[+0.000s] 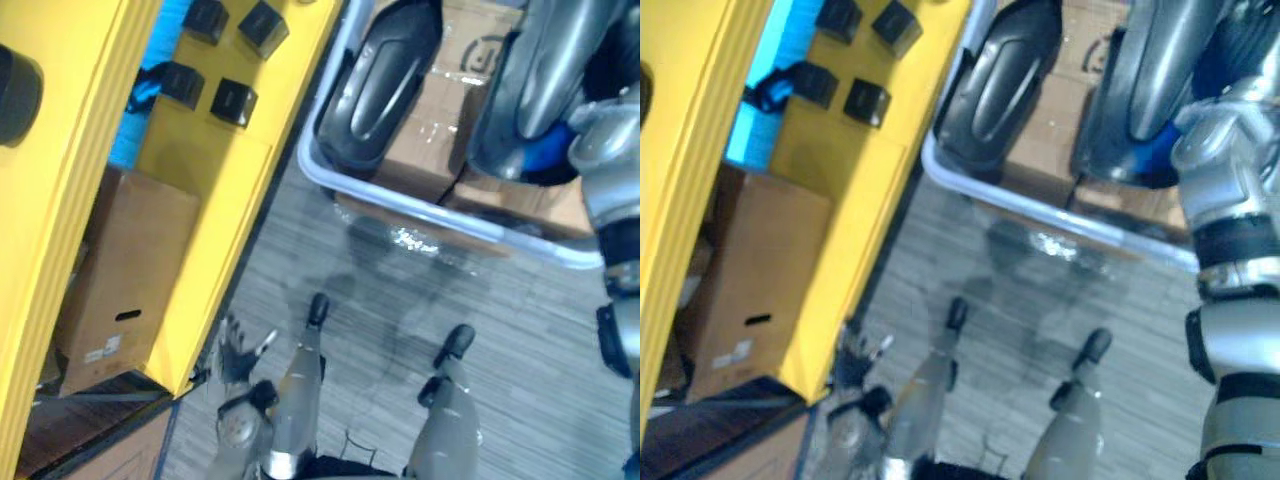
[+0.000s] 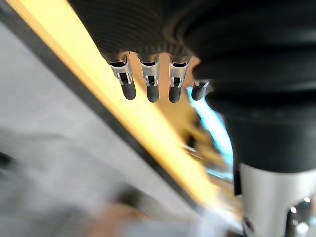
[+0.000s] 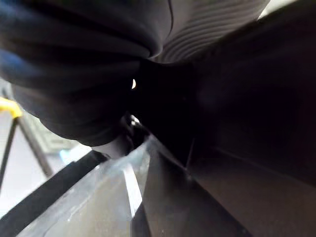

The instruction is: Walk over and take plastic housings, then place them on the shelf

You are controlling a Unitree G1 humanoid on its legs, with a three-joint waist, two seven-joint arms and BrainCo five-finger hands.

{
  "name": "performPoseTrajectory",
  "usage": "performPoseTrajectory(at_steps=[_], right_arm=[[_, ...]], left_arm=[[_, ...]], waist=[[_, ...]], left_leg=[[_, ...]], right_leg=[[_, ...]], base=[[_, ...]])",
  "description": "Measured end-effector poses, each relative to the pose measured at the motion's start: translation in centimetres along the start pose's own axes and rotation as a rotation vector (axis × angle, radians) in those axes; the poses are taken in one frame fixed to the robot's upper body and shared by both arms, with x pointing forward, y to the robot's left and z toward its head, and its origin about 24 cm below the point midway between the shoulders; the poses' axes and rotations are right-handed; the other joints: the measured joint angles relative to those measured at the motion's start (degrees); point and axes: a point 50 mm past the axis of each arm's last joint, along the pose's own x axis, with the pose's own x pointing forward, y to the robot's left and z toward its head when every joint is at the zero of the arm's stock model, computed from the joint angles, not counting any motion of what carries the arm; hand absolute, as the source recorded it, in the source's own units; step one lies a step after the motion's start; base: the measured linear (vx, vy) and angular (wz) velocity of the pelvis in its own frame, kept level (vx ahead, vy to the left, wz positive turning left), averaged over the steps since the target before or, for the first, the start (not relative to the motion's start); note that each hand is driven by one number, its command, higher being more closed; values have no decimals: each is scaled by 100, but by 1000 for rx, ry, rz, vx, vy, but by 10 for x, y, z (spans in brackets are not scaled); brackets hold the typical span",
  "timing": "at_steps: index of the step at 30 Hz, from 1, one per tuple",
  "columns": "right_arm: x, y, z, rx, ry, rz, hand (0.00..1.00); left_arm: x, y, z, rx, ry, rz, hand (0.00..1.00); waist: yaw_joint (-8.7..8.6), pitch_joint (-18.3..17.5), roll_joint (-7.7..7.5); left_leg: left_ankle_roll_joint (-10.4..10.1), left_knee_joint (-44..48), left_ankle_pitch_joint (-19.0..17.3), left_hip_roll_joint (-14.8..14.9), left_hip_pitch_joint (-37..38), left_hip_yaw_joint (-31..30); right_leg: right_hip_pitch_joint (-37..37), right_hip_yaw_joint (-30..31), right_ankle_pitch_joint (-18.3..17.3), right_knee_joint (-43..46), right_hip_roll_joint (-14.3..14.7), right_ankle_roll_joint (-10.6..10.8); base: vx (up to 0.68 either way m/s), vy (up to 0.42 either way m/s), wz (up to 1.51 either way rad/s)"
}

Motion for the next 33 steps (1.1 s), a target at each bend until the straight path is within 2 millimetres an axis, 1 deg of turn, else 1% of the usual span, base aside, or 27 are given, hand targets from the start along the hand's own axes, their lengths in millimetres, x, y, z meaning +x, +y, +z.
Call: performPoseTrajectory(at_steps=[2, 4, 6, 7, 8, 10, 12, 13, 15, 17, 18, 19, 20, 21, 22, 23, 26, 27, 29, 33], right_arm=[[-4, 1, -9, -5, 27, 5, 100], [-9, 5, -11, -1, 39, 14, 100], [-11, 7, -5, 15, 18, 20, 100], [-13, 10, 1, 24, -1, 25, 100], [-15, 13, 4, 33, -16, 31, 100], [-18, 17, 8, 31, -42, 44, 100], [-22, 21, 15, 40, -75, 64, 100], [-23, 22, 19, 42, -98, 69, 100], [-25, 24, 25, 40, -132, 75, 100], [-30, 28, 31, 51, -161, 85, 100], [-33, 32, 37, 59, -182, 94, 100], [-34, 33, 39, 67, -185, 98, 100], [-36, 34, 46, 91, -203, 104, 100], [-36, 34, 50, 103, -216, 108, 100], [-35, 34, 58, 115, -245, 106, 100], [-34, 33, 63, 129, -260, 103, 100], [-30, 32, 84, 183, -294, 91, 100], [-28, 31, 93, 195, -323, 88, 100], [-26, 32, 101, 207, -341, 88, 100], [-20, 33, 111, 225, -339, 82, 100]], left_arm=[[2, -4, 9, -12, -22, -32, 0], [2, -7, 9, -6, -8, -101, 0], [1, -14, 10, -18, 5, -211, 0], [-1, -20, 12, -42, 15, -284, 0], [-3, -26, 14, -64, 26, -360, 0], [-3, -36, 17, -85, 28, -447, 0], [1, -43, 22, -113, 12, -489, 0], [5, -48, 29, -115, -17, -517, 0], [12, -59, 39, -104, -57, -575, 0], [23, -74, 51, -93, -107, -625, 0], [33, -86, 63, -79, -150, -664, 0], [38, -90, 66, -70, -162, -674, 0], [48, -98, 73, -48, -185, -686, 0], [53, -102, 76, -38, -195, -692, 0], [64, -111, 82, -38, -202, -702, 0], [73, -117, 85, -25, -207, -702, 0], [94, -132, 94, 22, -218, -656, 0], [102, -136, 97, 36, -224, -628, 0], [112, -142, 99, 57, -217, -574, 0], [126, -149, 101, 76, -195, -449, 0]], waist=[[-10, 0, 0], [-36, -2, -5], [-77, -2, -5], [-135, -3, -7], [-158, -17, -29], [-169, -34, -59], [-238, -57, -95], [-298, -69, -112], [-321, -101, -154], [-410, -156, -203], [-480, -200, -224], [-489, -224, -236], [-489, -277, -278], [-523, -280, -280], [-596, -281, -282], [-620, -282, -285], [-756, -283, -286], [-766, -288, -297], [-841, -289, -298], [-896, -289, -300]], left_leg=[[-8, -29, 11, 15, 42, -9], [-9, -111, 36, 28, 129, -7], [-9, -127, 37, 31, 163, 7], [-9, -131, 37, 36, 197, 12], [-9, -144, 36, 47, 236, 44], [-9, -180, 36, 85, 308, 137], [-10, -201, 36, 120, 348, 190], [-11, -204, 35, 138, 359, 214], [-13, -210, 33, 172, 381, 304], [-15, -214, 34, 190, 386, 356], [-19, -213, 35, 198, 386, 397], [-19, -214, 35, 204, 386, 432], [-20, -219, 35, 218, 387, 535], [-20, -217, 35, 223, 387, 562], [-25, -216, 38, 226, 387, 601], [-26, -213, 38, 230, 387, 643], [-37, -212, 42, 283, 387, 765], [-55, -214, 43, 324, 387, 834], [-65, -221, 48, 371, 385, 851], [-86, -220, 50, 423, 384, 879]], right_leg=[[66, -43, 0, -25, 18, 0], [125, -51, 0, -37, 27, 0], [150, -48, 1, -60, 32, 0], [188, -49, 2, -84, 40, -1], [199, -25, 5, -102, 50, -4], [198, 62, 17, -118, 89, -15], [191, 107, 28, -134, 119, -29], [191, 125, 47, -161, 138, -46], [181, 206, 111, -253, 188, -71], [177, 256, 175, -335, 222, -78], [156, 290, 211, -361, 235, -92], [142, 325, 234, -387, 246, -98], [80, 435, 295, -451, 271, -109], [79, 457, 329, -481, 280, -108], [73, 489, 376, -530, 292, -120], [44, 543, 400, -543, 301, -125], [-50, 675, 439, -548, 358, -155], [-110, 738, 463, -551, 402, -174], [-118, 745, 486, -577, 458, -197], [-120, 766, 517, -620, 518, -230]], base=[[12, -10, 6], [9, -4, 2], [0, 0, 0], [16, -5, -6], [18, -8, -9], [7, -14, -21], [-8, -17, -18], [-21, -13, -15], [-23, -14, -22], [-25, -12, -16], [-25, -3, -14], [-29, -4, -29], [-19, -6, -28], [-31, -9, -29], [-36, -7, -18], [-43, -6, -20], [-33, -19, -23], [-21, -33, -26], [-12, -32, -13], [-9, -20, -6]])
